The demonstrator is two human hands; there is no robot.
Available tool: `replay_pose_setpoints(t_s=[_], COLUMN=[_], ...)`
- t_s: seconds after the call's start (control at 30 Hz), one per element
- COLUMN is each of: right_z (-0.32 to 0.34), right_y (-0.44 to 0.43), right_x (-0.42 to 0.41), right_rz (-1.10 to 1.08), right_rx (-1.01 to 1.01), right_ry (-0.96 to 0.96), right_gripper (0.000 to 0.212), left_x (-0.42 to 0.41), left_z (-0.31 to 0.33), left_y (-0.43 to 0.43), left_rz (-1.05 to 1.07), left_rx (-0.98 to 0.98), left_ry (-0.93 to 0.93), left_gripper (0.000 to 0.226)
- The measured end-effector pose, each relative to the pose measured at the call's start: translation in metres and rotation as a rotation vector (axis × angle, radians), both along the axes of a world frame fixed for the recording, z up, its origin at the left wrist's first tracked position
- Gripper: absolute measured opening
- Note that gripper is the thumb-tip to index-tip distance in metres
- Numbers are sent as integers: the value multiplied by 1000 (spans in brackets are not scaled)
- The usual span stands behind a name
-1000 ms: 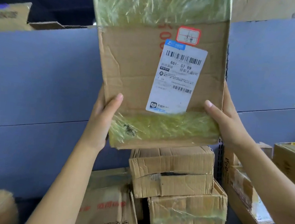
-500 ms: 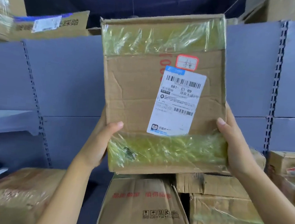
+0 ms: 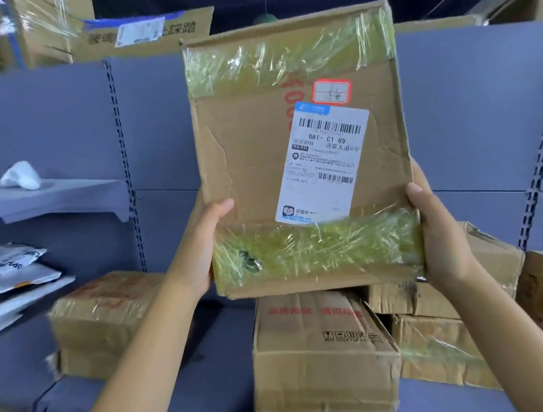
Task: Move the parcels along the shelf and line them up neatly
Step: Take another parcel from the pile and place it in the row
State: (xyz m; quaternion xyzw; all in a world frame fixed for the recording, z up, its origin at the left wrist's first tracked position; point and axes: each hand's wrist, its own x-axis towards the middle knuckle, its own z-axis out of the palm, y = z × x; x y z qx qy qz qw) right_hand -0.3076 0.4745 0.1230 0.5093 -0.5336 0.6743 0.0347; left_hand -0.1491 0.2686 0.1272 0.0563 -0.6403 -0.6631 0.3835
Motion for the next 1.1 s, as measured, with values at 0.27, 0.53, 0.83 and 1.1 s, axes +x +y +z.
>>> replay_pose_setpoints(t_s=[0.27, 0.53, 0.83, 1.1], right_z=[-13, -19, -31, -46], right_y=[-2, 14, 111, 220], right_x=[31, 50, 84, 108], right_rz=[43, 65, -20, -84], right_rx=[-30, 38, -61, -9], right_ry=[-64, -68, -90, -247], right_gripper=[46, 42, 41, 37], left_x=[29, 55, 68, 81], left_z=[-16, -22, -21, -30], left_y=[3, 28, 118, 223], left_rz=[77, 114, 104, 54], left_rx=[8, 89, -16, -38], left_ry=[65, 25, -37, -105], left_gripper=[47, 45, 34, 31])
